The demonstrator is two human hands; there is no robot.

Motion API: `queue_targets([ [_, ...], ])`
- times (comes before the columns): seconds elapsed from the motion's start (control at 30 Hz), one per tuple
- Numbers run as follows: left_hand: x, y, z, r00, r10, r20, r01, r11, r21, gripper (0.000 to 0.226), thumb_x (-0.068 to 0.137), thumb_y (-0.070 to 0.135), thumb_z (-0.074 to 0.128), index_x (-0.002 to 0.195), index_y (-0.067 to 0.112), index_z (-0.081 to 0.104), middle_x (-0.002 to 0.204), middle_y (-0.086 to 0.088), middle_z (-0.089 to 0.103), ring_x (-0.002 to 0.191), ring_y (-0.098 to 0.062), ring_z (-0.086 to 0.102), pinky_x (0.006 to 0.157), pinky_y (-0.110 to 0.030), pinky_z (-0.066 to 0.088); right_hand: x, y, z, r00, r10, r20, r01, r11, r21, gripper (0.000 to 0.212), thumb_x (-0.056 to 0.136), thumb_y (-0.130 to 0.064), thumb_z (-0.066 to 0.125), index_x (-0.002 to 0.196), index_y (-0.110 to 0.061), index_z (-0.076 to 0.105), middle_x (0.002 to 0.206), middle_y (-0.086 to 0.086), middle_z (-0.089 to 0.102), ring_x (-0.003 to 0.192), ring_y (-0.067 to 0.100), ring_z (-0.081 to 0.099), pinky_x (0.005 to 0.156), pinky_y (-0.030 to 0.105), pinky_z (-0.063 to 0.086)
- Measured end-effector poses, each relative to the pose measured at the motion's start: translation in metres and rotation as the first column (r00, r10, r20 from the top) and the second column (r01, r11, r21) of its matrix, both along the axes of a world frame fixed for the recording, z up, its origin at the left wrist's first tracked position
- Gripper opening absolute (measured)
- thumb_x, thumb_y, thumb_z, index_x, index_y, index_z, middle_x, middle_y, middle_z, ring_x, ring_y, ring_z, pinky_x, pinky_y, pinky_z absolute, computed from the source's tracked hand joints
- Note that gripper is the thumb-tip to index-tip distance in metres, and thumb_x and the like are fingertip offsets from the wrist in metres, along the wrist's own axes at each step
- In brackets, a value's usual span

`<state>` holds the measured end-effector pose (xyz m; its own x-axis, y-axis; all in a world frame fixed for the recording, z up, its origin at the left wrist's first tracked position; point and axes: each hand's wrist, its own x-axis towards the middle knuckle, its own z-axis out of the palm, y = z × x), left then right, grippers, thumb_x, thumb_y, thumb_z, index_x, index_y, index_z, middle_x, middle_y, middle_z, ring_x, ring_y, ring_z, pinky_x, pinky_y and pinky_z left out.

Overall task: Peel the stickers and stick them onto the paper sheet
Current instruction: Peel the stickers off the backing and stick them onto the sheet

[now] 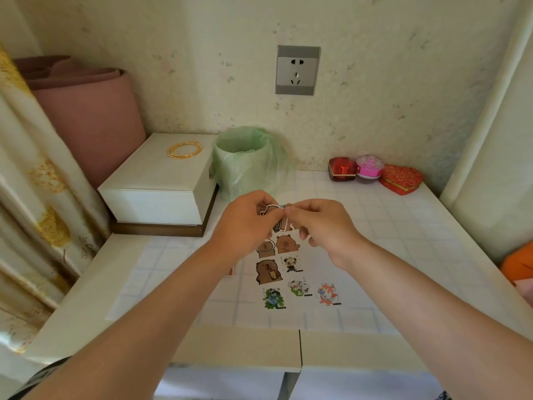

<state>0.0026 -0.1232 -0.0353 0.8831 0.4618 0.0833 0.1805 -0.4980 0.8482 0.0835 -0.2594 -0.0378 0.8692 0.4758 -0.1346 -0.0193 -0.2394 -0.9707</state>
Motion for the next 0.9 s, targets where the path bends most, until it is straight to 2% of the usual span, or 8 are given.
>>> queue_targets([
  [0.17,0.001,0.001,0.003,0.999,0.044,0.017,-0.041,0.981,-0.188,0.007,0.089,0.023,0.070,0.087,0.017,0.068,0.074,0.002,0.074,0.060,-0.015,0.071,0.057,-0.021,0.051,-0.002,-0.002,0.004,0.987,0.050,-0.152,-0.040,0.997,0.067,0.012,0.092,-0.023,0.070,0.093,-0.013,0.075,0.066,-0.008,0.067,0.051,0.011,0.050,0.046,0.022,0.033],
  [0.27,0.000,-0.003,0.004,0.999,0.043,0.030,-0.034,0.970,-0.239,0.007,0.089,0.021,0.070,0.088,0.014,0.069,0.075,0.000,0.075,0.059,-0.013,0.070,0.062,-0.025,0.056,-0.005,-0.001,0.003,0.995,0.003,0.098,-0.004,1.000,0.007,0.011,0.090,-0.020,0.069,0.082,-0.018,0.076,0.059,-0.011,0.067,0.049,0.005,0.054,0.050,0.020,0.038],
  [0.37,0.000,-0.008,0.002,0.996,0.060,0.066,-0.042,0.968,-0.248,0.009,0.091,0.023,0.069,0.087,0.015,0.069,0.076,-0.001,0.075,0.062,-0.016,0.071,0.074,-0.038,0.059,-0.006,0.000,-0.002,0.892,-0.037,0.450,0.075,0.995,-0.066,0.015,0.087,-0.023,0.070,0.074,-0.031,0.073,0.066,-0.018,0.070,0.062,-0.004,0.064,0.058,0.014,0.044],
  [0.43,0.000,-0.010,0.002,0.992,0.098,0.075,-0.075,0.963,-0.260,0.008,0.091,0.021,0.067,0.088,0.014,0.069,0.074,0.001,0.073,0.062,-0.015,0.071,0.074,-0.040,0.059,-0.008,0.000,-0.003,0.836,-0.050,0.547,0.101,0.993,-0.065,0.012,0.087,-0.025,0.071,0.077,-0.029,0.075,0.069,-0.020,0.070,0.070,-0.005,0.065,0.061,0.010,0.044],
  [0.53,-0.001,-0.009,0.006,0.986,0.139,0.087,-0.097,0.923,-0.372,0.009,0.092,0.017,0.066,0.092,0.009,0.070,0.077,-0.002,0.069,0.060,-0.013,0.069,0.059,-0.028,0.060,-0.011,0.001,0.002,0.940,-0.032,0.341,0.008,0.997,0.070,0.009,0.090,-0.018,0.069,0.087,-0.014,0.076,0.065,-0.016,0.069,0.054,0.001,0.062,0.051,0.013,0.042],
  [0.67,-0.001,-0.004,0.010,0.988,0.107,0.110,-0.054,0.912,-0.406,0.011,0.093,0.022,0.067,0.093,0.012,0.071,0.077,0.000,0.070,0.068,-0.013,0.068,0.071,-0.031,0.062,-0.009,-0.001,0.010,0.986,0.073,-0.148,-0.036,0.970,0.240,0.012,0.095,-0.021,0.066,0.094,-0.012,0.073,0.082,-0.002,0.072,0.051,0.012,0.050,0.048,0.023,0.031],
  [0.77,-0.001,-0.003,0.011,0.989,0.070,0.127,-0.016,0.925,-0.380,0.010,0.093,0.023,0.066,0.094,0.014,0.071,0.077,0.002,0.070,0.066,-0.006,0.067,0.074,-0.032,0.062,-0.005,-0.002,0.010,0.972,0.114,-0.204,-0.061,0.967,0.246,0.011,0.093,-0.023,0.068,0.087,-0.015,0.073,0.083,-0.002,0.071,0.052,0.010,0.050,0.051,0.024,0.029],
  [0.9,-0.002,-0.003,0.012,0.990,0.066,0.121,-0.017,0.929,-0.370,0.010,0.093,0.022,0.065,0.092,0.014,0.071,0.076,0.001,0.070,0.064,-0.009,0.068,0.077,-0.036,0.062,-0.007,-0.002,0.009,0.991,0.090,-0.103,-0.069,0.979,0.194,0.012,0.092,-0.022,0.069,0.085,-0.014,0.074,0.078,-0.003,0.071,0.050,0.009,0.050,0.047,0.021,0.033],
])
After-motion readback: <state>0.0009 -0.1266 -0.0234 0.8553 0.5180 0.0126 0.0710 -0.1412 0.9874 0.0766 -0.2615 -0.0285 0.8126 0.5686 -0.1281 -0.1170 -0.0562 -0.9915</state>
